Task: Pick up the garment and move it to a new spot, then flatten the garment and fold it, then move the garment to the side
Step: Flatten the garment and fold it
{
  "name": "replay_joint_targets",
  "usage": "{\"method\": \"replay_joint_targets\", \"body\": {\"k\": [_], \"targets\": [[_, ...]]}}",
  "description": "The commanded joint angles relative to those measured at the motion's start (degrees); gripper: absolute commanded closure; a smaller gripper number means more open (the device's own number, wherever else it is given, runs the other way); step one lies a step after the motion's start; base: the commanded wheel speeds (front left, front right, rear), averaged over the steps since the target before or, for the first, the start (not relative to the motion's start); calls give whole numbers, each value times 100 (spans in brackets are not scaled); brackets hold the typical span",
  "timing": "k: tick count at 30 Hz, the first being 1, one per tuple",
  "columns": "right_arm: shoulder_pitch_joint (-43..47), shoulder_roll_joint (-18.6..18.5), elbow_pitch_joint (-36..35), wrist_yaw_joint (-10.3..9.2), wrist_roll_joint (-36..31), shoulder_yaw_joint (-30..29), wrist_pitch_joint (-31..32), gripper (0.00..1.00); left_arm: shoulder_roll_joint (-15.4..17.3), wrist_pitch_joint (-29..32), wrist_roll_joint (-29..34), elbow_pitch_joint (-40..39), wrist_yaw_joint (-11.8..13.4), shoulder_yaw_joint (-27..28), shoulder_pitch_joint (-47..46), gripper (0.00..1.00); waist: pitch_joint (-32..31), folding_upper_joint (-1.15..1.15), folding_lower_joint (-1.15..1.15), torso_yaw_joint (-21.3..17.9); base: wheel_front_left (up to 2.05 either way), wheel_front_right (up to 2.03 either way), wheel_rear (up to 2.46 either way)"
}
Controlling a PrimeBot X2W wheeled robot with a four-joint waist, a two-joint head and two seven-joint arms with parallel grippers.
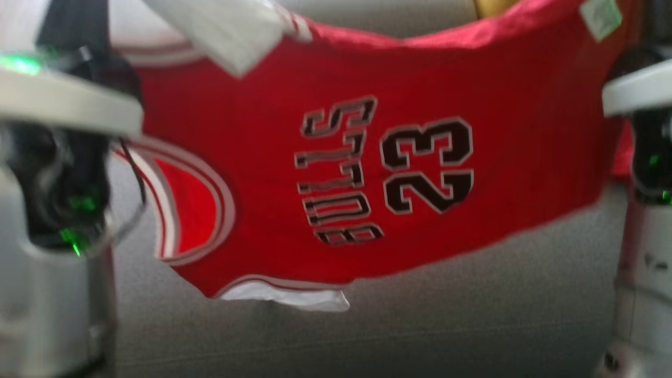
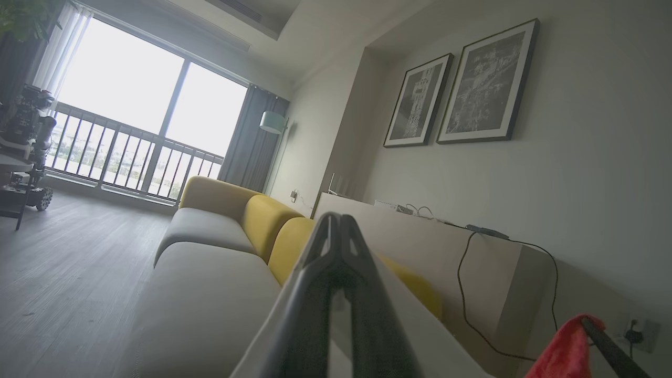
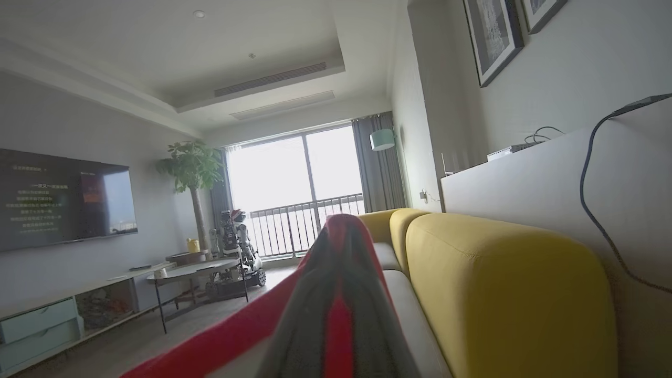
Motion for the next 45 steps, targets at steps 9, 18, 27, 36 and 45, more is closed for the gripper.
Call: {"method": "replay_joint_targets", "body": {"k": [9, 18, 27, 36, 45], "targets": [[-2532, 36, 1111, -1, -952, 444, -43, 100, 689, -46, 425, 1783, -477, 9, -2840, 100, 2022, 0, 0, -10, 0, 0, 0], [-5794, 36, 3751, -1, -1342, 48, -1766, 100, 592, -1848, 1223, 4386, -711, -189, -6036, 100, 3393, 0, 0, 205, 0, 0, 0], [-6444, 36, 4521, -1, -1848, -697, -2368, 100, 239, -2984, 1468, 5656, -857, -296, -6768, 100, 3954, 0, 0, 614, 0, 0, 0], [-5220, 36, 5773, -1, -1735, -1504, -2371, 100, 183, -3024, 1891, 5734, -1226, -769, -5462, 100, 4010, 0, 0, 855, 0, 0, 0], [-4310, 36, 6923, -1, -1406, -1269, -2371, 100, 541, -3026, 2095, 5716, -1287, -942, -3754, 100, 3158, 0, 0, 756, 0, 0, 0]]}}
